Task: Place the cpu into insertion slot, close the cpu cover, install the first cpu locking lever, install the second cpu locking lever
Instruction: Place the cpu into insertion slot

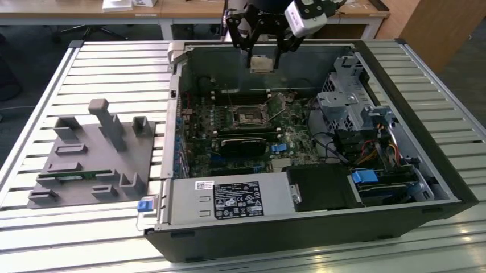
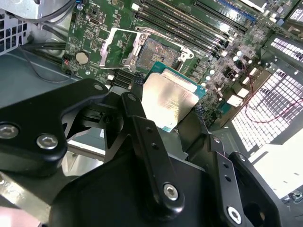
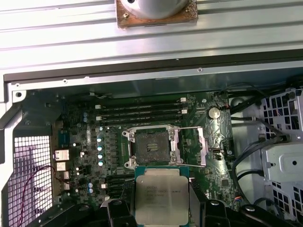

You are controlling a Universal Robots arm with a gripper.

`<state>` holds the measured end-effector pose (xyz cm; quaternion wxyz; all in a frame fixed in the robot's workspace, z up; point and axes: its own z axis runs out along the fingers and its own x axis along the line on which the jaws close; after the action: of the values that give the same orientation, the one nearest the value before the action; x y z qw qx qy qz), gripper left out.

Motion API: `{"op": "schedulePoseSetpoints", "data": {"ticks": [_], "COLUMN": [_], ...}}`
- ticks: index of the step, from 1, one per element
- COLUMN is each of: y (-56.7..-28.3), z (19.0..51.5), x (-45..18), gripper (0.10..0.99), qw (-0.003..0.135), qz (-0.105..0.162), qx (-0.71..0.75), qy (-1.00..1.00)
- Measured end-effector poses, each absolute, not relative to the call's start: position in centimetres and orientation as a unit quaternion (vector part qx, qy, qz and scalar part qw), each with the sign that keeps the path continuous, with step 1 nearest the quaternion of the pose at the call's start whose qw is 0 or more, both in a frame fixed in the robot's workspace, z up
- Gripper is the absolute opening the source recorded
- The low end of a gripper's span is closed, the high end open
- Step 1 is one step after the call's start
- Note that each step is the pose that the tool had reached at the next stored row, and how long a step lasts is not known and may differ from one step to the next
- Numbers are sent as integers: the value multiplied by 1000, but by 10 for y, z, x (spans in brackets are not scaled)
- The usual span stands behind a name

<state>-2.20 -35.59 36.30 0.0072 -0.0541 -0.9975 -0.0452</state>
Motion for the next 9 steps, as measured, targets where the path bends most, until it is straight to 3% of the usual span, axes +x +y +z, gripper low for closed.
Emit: {"op": "schedulePoseSetpoints", "data": {"ticks": [9], "y": [-356], "z": [363], "x": [-22], "gripper": [541], "qw": [7], "qz": [-45], "qx": [-58], "qy": [-997]}}
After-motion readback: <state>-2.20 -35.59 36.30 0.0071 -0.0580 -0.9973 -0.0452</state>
